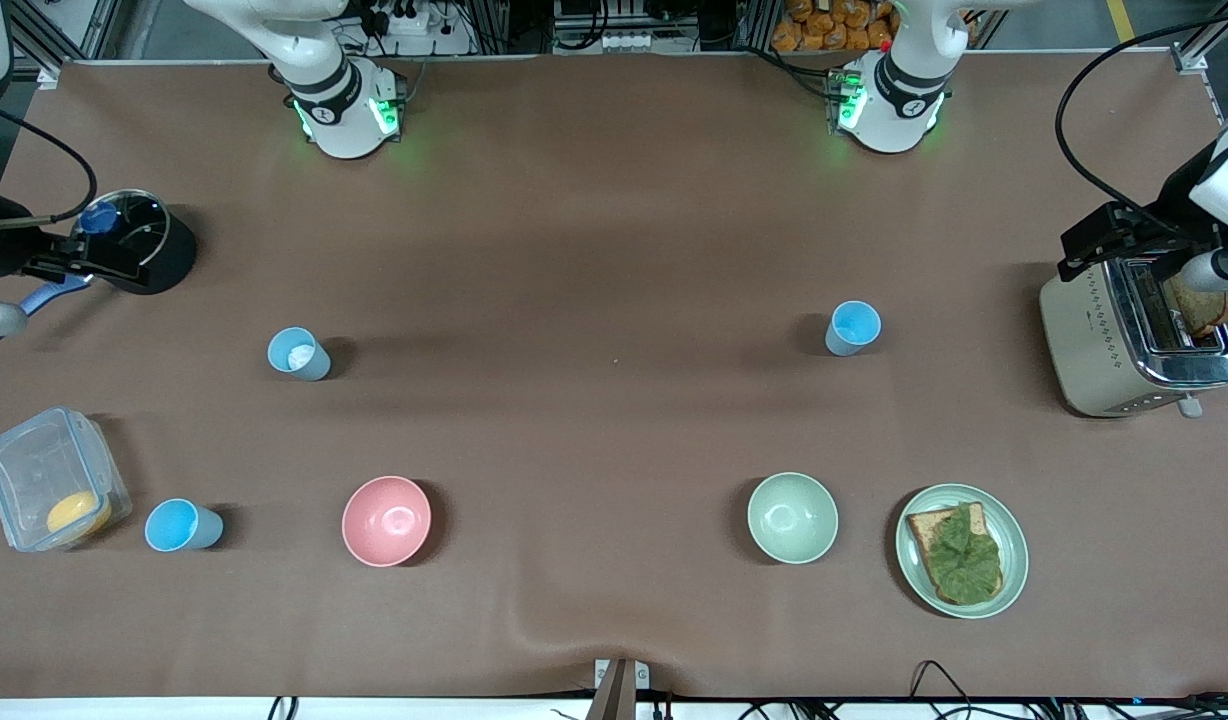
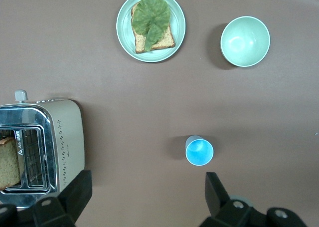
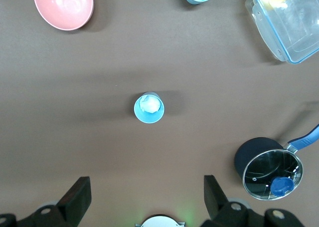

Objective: Stack blue cups with both arms

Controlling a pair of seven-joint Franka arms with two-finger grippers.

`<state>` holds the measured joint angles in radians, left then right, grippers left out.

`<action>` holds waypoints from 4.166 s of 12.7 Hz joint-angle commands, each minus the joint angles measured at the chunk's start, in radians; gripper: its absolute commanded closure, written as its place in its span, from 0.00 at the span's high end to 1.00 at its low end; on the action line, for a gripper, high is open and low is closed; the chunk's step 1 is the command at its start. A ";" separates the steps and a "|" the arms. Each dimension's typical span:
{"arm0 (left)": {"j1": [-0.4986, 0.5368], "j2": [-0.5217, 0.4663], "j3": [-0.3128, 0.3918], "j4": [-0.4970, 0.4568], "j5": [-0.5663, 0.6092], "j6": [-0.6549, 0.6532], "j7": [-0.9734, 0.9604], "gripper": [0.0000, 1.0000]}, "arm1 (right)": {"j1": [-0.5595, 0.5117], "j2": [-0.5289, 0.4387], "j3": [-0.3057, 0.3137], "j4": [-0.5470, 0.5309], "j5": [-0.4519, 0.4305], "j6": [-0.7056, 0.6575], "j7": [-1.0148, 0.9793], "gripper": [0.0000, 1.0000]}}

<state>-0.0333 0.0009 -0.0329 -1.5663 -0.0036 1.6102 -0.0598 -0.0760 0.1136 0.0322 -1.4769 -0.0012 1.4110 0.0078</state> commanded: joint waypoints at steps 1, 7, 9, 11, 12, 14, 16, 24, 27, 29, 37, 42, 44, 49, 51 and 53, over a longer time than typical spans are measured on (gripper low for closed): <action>-0.002 0.001 0.001 0.015 -0.012 -0.016 -0.018 1.00 | 0.001 -0.002 0.006 0.007 -0.010 -0.014 0.012 1.00; 0.003 -0.001 0.001 0.015 -0.012 -0.016 -0.018 1.00 | -0.004 -0.002 0.005 0.006 -0.010 -0.014 0.011 1.00; 0.004 -0.001 0.001 0.015 -0.012 -0.016 -0.018 1.00 | -0.005 -0.002 0.005 0.006 -0.010 -0.014 0.006 1.00; 0.004 -0.001 0.001 0.015 -0.012 -0.016 -0.018 1.00 | -0.004 -0.002 0.006 0.006 -0.010 -0.017 0.008 1.00; 0.004 -0.001 0.001 0.015 -0.012 -0.016 -0.018 1.00 | -0.004 -0.002 0.005 0.006 -0.010 -0.017 0.008 1.00; 0.006 -0.001 0.001 0.015 -0.012 -0.016 -0.017 1.00 | -0.005 -0.002 0.006 0.006 -0.010 -0.017 0.001 1.00; 0.006 -0.001 0.001 0.015 -0.012 -0.016 -0.017 1.00 | -0.002 -0.002 0.006 0.006 -0.010 -0.017 0.001 1.00; 0.007 -0.001 0.001 0.015 -0.012 -0.016 -0.017 1.00 | -0.001 -0.002 0.006 0.007 -0.010 -0.017 -0.002 1.00; 0.006 -0.001 0.001 0.015 -0.012 -0.016 -0.017 1.00 | -0.001 -0.002 0.006 0.007 -0.010 -0.017 -0.002 1.00; 0.006 -0.001 0.001 0.015 -0.012 -0.016 -0.017 1.00 | -0.004 -0.002 0.005 0.007 -0.010 -0.017 -0.003 1.00; 0.007 -0.001 0.002 0.015 -0.012 -0.016 -0.017 1.00 | -0.005 0.012 0.006 0.004 -0.022 -0.011 -0.006 1.00; 0.007 -0.001 0.002 0.015 -0.012 -0.016 -0.017 1.00 | 0.006 0.124 0.006 0.000 -0.017 0.046 -0.017 1.00; 0.006 -0.001 0.001 0.015 -0.012 -0.016 -0.017 1.00 | 0.002 0.149 0.006 -0.054 -0.019 0.071 -0.028 1.00; 0.006 0.001 0.001 0.015 -0.012 -0.016 -0.018 1.00 | -0.031 0.133 0.006 -0.334 -0.025 0.376 -0.084 1.00; 0.006 -0.001 0.001 0.015 -0.012 -0.016 -0.018 1.00 | -0.060 0.135 0.006 -0.443 -0.023 0.539 -0.138 1.00; 0.006 -0.001 0.001 0.015 -0.012 -0.016 -0.018 1.00 | -0.087 0.138 0.006 -0.543 -0.022 0.667 -0.205 1.00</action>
<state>-0.0279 0.0008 -0.0316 -1.5654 -0.0036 1.6101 -0.0598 -0.1290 0.2816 0.0247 -1.9193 -0.0064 1.9928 -0.1415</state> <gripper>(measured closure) 0.000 0.000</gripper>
